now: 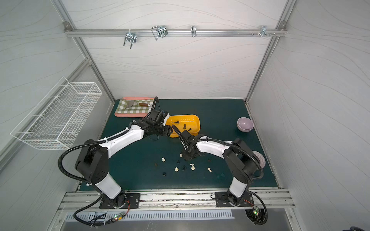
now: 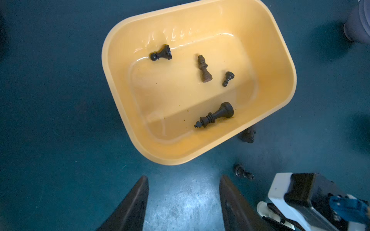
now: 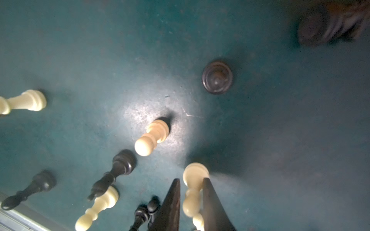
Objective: Put the chess pieces into the storage box
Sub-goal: Pick up the chess piece at the center of the board.
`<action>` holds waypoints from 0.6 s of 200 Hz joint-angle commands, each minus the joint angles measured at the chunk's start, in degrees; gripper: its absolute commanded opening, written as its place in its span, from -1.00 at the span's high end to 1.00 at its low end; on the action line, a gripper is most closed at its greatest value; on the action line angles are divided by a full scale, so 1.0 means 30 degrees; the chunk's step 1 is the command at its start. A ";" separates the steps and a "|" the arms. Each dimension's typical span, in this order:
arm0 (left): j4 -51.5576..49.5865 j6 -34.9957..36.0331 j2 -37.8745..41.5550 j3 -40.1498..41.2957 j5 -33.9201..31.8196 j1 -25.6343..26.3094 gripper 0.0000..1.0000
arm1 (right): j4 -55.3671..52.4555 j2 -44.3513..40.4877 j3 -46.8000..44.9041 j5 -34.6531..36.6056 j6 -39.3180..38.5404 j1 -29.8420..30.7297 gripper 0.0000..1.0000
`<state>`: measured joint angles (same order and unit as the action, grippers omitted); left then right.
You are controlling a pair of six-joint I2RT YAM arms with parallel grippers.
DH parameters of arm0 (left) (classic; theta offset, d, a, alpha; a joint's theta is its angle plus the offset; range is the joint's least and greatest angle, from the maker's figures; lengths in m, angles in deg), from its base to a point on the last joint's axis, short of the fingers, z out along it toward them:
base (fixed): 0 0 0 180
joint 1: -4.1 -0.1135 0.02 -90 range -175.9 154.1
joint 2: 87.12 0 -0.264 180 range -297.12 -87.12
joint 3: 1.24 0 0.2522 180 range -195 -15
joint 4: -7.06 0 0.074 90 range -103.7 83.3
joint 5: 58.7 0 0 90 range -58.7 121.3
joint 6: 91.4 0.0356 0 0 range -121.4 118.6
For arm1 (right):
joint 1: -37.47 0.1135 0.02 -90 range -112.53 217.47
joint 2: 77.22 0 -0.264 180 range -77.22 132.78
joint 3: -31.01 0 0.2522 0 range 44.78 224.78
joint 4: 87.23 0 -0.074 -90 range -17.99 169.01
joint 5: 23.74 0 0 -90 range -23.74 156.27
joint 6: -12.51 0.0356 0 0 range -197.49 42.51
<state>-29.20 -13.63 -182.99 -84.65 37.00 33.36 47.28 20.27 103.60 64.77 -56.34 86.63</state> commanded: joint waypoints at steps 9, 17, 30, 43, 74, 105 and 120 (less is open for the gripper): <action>0.0390 0.0033 0.0435 0.0034 0.0270 -0.0056 -0.17 | -0.0067 0.0179 0.0166 0.0195 -0.0018 0.0188 0.68; 0.0396 0.0032 0.0435 0.0042 0.0268 -0.0042 -0.17 | -0.0082 0.0128 0.0137 0.0207 -0.0016 0.0167 0.71; 0.0421 0.0019 0.0436 0.0042 0.0266 -0.0053 -0.17 | -0.0121 0.0020 0.0137 0.0192 0.0018 0.0164 0.73; 0.0426 0.0004 0.0443 0.0042 0.0270 -0.0054 -0.17 | -0.0176 -0.0164 0.0115 0.0202 0.0014 0.0167 0.74; 0.0438 0.0004 0.0451 0.0114 0.0270 -0.0032 -0.17 | -0.0366 -0.1037 0.0217 -0.0078 -0.0058 0.0031 0.77; 0.0410 0.0032 0.0465 0.0159 0.0241 -0.0062 -0.18 | -0.0707 -0.2302 0.0693 -0.0727 -0.0451 -0.0868 0.78; 0.0396 0.0033 0.0505 0.0169 0.0218 -0.0050 -0.18 | -0.0832 -0.2919 0.1060 -0.1182 -0.0724 -0.1557 0.78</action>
<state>-29.16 -13.63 -182.99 -84.10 37.37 33.36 46.58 15.72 104.02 63.54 -56.69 84.86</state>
